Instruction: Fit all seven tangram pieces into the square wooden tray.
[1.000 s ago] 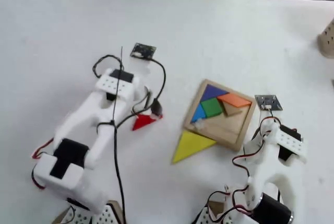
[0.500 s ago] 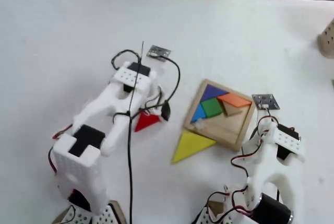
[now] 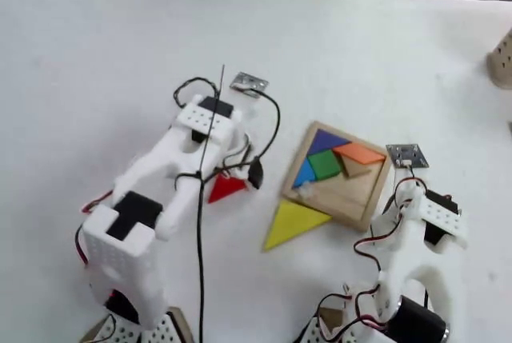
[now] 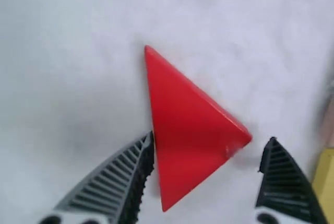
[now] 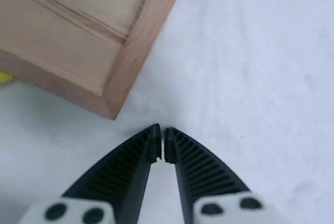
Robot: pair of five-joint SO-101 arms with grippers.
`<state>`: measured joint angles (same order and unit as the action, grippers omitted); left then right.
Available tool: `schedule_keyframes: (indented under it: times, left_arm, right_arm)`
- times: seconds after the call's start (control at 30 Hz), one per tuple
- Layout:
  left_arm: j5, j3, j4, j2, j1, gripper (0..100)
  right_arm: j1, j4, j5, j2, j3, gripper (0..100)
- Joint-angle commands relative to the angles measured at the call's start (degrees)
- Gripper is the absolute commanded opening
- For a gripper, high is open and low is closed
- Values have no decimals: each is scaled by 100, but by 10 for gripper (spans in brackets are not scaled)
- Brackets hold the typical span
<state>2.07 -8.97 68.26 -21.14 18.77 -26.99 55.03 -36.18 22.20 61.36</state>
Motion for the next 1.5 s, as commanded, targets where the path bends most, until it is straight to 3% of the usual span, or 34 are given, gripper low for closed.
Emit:
schedule_keyframes:
  times: [0.0, 0.13, 0.47, 0.63, 0.93, 1.2, 1.4, 1.47]
  left_arm:
    - [888, 176, 0, 22, -57, 447]
    - [1433, -141, -9, 31, 189, 557]
    - [1618, -132, -9, 75, -57, 413]
    - [1626, 44, -35, 31, -48, 410]
    - [2382, -70, -211, 22, -48, 408]
    - [2444, -114, -202, 22, -4, 402]
    - [2409, -114, -202, 22, 4, 225]
    - [2400, -123, -202, 13, 31, 207]
  right_arm:
    - [84, -22, -70, 75, -18, 18]
    - [84, -22, -70, 75, -18, 18]
    - [75, -22, -70, 75, -18, 18]
    - [84, -22, -79, 75, -18, 18]
    - [75, -22, -79, 75, -18, 18]
    - [75, -22, -79, 75, -18, 18]
    - [75, -22, -79, 75, -18, 18]
    - [75, -22, -79, 75, -18, 18]
